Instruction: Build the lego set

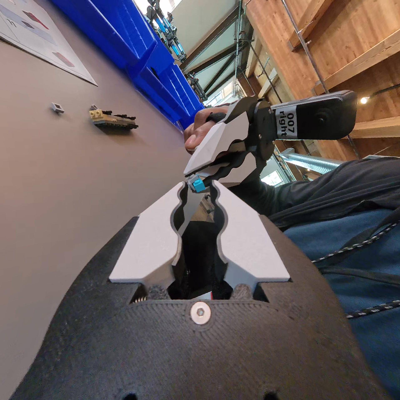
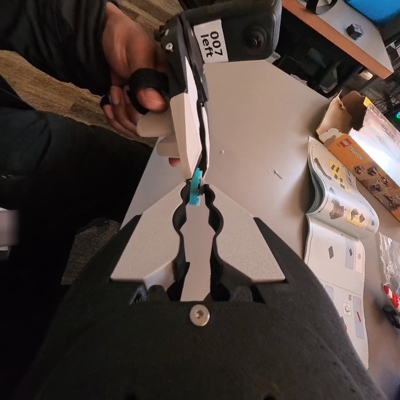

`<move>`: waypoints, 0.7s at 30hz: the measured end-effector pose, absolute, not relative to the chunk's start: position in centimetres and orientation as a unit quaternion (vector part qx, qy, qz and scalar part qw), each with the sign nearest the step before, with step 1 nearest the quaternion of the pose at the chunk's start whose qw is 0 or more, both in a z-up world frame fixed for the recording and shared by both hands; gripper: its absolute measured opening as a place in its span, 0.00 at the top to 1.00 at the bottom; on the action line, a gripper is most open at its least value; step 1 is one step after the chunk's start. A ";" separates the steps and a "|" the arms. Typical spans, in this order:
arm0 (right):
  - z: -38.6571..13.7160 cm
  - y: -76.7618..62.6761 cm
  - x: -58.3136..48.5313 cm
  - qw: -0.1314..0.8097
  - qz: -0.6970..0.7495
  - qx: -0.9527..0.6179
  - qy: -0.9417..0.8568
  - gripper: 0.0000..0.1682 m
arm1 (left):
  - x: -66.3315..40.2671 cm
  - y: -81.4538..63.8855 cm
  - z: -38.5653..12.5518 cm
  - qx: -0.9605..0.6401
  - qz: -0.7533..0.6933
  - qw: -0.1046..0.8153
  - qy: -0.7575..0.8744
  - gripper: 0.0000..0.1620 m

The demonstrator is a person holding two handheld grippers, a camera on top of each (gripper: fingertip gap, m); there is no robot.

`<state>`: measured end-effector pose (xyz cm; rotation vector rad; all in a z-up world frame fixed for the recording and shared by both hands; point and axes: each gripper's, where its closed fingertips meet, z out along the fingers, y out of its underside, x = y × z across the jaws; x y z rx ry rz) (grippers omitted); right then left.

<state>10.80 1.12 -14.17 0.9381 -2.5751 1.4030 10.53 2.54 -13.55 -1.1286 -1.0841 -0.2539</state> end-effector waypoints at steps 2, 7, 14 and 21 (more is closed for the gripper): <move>-14.4 1.3 10.6 0.039 0.457 0.304 -0.835 0.92 | 10.5 2.6 -13.9 -0.517 -0.104 0.698 -0.485 0.90; -14.6 1.4 10.5 0.061 0.473 0.305 -0.824 0.92 | 10.4 2.4 -14.1 -0.517 -0.105 0.695 -0.488 0.90; -15.1 1.3 10.8 0.082 0.488 0.311 -0.811 0.92 | 10.1 2.7 -14.4 -0.498 -0.119 0.702 -0.494 0.89; -14.7 1.0 10.3 0.111 0.503 0.313 -0.798 0.92 | 10.0 2.4 -14.4 -0.491 -0.126 0.704 -0.497 0.89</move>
